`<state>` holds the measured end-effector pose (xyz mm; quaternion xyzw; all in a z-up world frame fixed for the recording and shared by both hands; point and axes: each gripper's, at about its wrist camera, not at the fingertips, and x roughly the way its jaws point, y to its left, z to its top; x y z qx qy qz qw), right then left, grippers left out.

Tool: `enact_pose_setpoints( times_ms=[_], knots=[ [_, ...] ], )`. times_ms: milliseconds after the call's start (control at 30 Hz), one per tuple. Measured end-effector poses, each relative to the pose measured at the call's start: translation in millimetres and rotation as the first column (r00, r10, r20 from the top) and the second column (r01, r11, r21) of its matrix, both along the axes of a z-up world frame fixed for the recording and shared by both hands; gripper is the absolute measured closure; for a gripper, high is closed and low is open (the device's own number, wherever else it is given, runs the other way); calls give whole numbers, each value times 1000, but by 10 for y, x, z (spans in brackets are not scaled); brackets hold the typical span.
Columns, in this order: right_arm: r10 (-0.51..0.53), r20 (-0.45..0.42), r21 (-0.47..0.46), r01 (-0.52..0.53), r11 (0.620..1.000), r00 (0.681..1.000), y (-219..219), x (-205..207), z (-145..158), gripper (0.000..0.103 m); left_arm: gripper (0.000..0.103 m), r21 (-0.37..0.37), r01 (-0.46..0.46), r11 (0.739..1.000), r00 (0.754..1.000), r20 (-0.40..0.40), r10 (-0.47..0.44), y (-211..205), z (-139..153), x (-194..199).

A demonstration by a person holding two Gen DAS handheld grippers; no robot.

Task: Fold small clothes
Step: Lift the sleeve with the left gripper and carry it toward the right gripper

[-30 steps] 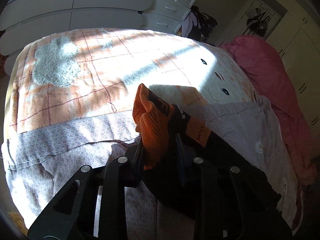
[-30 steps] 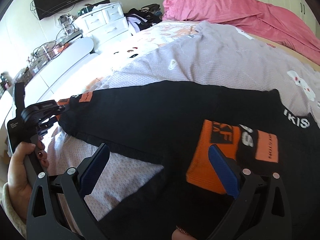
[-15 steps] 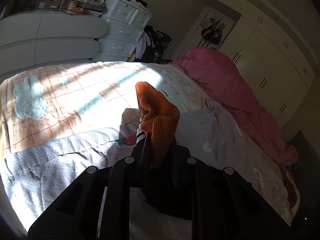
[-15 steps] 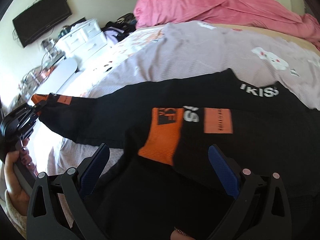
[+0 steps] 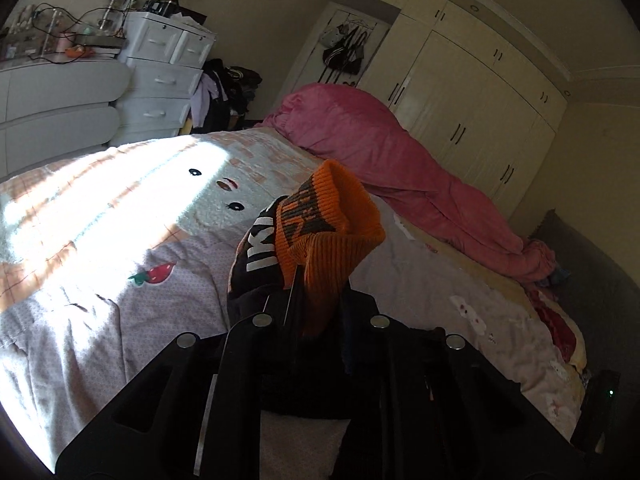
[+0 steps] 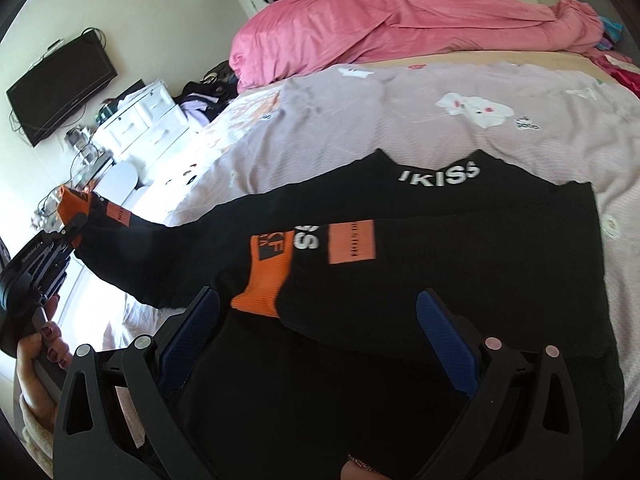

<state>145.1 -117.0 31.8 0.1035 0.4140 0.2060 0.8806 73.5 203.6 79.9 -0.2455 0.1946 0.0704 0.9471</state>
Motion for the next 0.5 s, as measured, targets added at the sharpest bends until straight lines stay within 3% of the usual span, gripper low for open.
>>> enact_pose_setpoints(
  times_ms=[300, 500],
  knots=[
    [-78, -8, 9, 78, 997, 997, -377, -73, -20, 5, 96, 35, 124, 992, 992, 14, -125, -391, 11, 61],
    [-122, -16, 0, 122, 993, 992, -629, -100, -58, 5, 96, 44, 233, 972, 972, 19, -234, -765, 5, 132]
  ],
)
